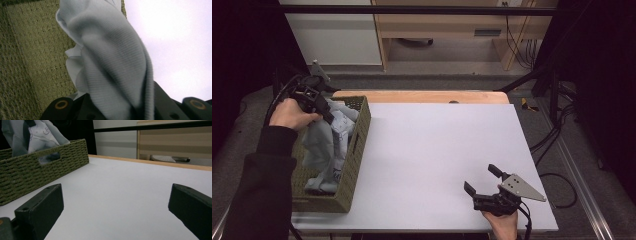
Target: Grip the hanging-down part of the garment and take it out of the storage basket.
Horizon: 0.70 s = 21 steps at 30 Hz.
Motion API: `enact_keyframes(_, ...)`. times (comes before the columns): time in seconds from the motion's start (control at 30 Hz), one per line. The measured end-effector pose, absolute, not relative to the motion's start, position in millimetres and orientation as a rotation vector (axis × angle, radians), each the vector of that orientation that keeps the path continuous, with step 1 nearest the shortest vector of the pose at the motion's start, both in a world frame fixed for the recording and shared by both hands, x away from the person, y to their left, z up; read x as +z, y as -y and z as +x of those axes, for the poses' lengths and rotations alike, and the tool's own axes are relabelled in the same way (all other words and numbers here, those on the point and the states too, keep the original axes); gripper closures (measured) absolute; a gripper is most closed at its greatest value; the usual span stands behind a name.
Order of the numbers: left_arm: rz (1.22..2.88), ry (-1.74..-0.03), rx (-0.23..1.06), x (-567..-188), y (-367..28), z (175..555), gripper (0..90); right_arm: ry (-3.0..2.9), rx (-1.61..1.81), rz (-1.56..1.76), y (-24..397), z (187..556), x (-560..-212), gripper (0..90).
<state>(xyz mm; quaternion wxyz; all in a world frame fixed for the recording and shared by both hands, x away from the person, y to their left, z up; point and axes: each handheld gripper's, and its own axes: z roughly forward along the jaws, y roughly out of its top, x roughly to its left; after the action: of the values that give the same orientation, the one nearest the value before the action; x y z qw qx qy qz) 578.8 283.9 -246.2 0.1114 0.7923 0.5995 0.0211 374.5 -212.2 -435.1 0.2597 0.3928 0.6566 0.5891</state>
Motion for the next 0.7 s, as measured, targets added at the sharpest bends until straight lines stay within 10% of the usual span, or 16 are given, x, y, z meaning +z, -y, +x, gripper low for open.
enact_keyframes(0.7, 2.311, -1.732, 0.095, -231, -290, 569, 81.2, -1.804, 1.59, 1.053, 208, 378, -437, 0.4)
